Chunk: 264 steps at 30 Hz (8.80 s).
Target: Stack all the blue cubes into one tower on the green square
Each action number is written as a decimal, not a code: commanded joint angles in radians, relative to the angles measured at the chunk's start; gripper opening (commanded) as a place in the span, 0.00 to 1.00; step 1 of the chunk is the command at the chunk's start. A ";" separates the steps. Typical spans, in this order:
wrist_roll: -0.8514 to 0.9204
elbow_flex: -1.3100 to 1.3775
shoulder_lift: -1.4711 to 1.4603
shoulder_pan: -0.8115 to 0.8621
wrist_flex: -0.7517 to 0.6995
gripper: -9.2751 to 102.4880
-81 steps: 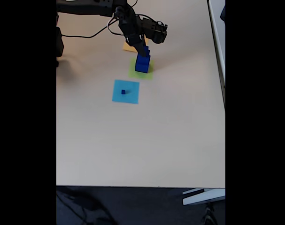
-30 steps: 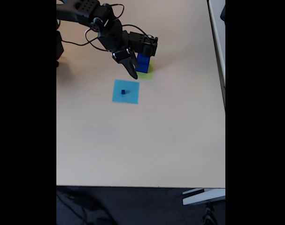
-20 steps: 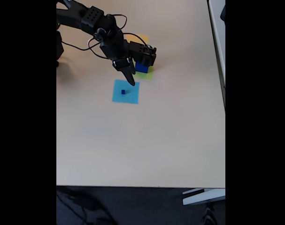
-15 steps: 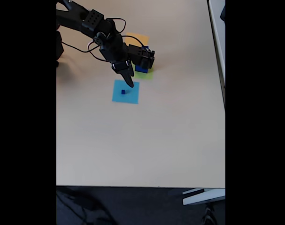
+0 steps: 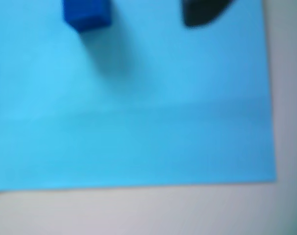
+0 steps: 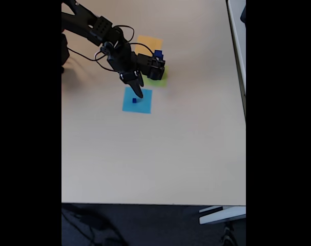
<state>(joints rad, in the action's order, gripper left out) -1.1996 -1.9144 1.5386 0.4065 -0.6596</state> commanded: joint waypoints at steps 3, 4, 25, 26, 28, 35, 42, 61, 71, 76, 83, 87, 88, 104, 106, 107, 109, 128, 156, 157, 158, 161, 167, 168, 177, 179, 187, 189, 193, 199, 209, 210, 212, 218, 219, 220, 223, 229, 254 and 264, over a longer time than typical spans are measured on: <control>-0.012 -0.052 0.103 -0.009 0.067 0.26; -0.012 -0.069 0.109 -0.008 0.081 0.26; 0.057 -0.160 0.135 0.094 0.109 0.26; 0.058 -0.160 0.126 0.098 0.115 0.26; 0.060 -0.160 0.104 0.104 0.129 0.26; 0.071 -0.158 0.060 0.109 0.175 0.26; 0.061 -0.146 0.037 0.086 0.183 0.26; -0.017 -0.158 0.071 0.055 0.176 0.26; -0.080 -0.225 0.084 0.043 0.242 0.26; -0.097 -0.236 0.084 0.048 0.259 0.26; -0.124 -0.244 0.084 0.055 0.284 0.26; -0.140 -0.244 0.083 0.058 0.290 0.26; -0.143 -0.244 0.081 0.058 0.291 0.26; -0.175 -0.278 0.063 0.061 0.319 0.25; -0.172 -0.281 0.058 0.063 0.328 0.25; -0.167 -0.281 0.055 0.063 0.333 0.25; -0.166 -0.282 0.049 0.063 0.342 0.25; -0.130 -0.287 0.012 0.069 0.379 0.23; -0.129 -0.298 0.006 0.071 0.385 0.13; -0.127 -0.298 0.006 0.071 0.387 0.12; -0.126 -0.298 0.006 0.071 0.387 0.12; -0.126 -0.302 0.006 0.071 0.393 0.12; -0.124 -0.304 0.009 0.071 0.396 0.11; -0.124 -0.304 0.009 0.071 0.396 0.11; -0.092 -0.305 0.038 0.075 0.393 0.09; -0.078 -0.302 0.060 0.080 0.376 0.10; -0.043 -0.265 0.115 0.091 0.290 0.09; -0.038 -0.256 0.126 0.091 0.278 0.09; -0.034 -0.236 0.143 0.091 0.256 0.10; -0.028 -0.161 0.161 0.084 0.193 0.10; -0.018 0.103 0.224 0.075 -0.156 0.09; -0.020 0.138 0.222 0.072 -0.198 0.10; -0.018 0.213 0.219 0.064 -0.268 0.10; -0.058 0.495 0.167 0.029 -0.511 0.10; -0.060 0.548 0.149 0.021 -0.543 0.10; -0.071 0.601 0.126 0.011 -0.580 0.10; -0.115 0.726 0.078 -0.032 -0.657 0.10; -0.252 0.759 0.052 -0.129 -0.675 0.10; -0.331 0.617 -0.005 -0.233 -0.499 0.09; -0.368 0.601 -0.009 -0.264 -0.485 0.09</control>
<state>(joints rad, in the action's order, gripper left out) -1.5539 -1.3192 1.5171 0.1580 -1.1643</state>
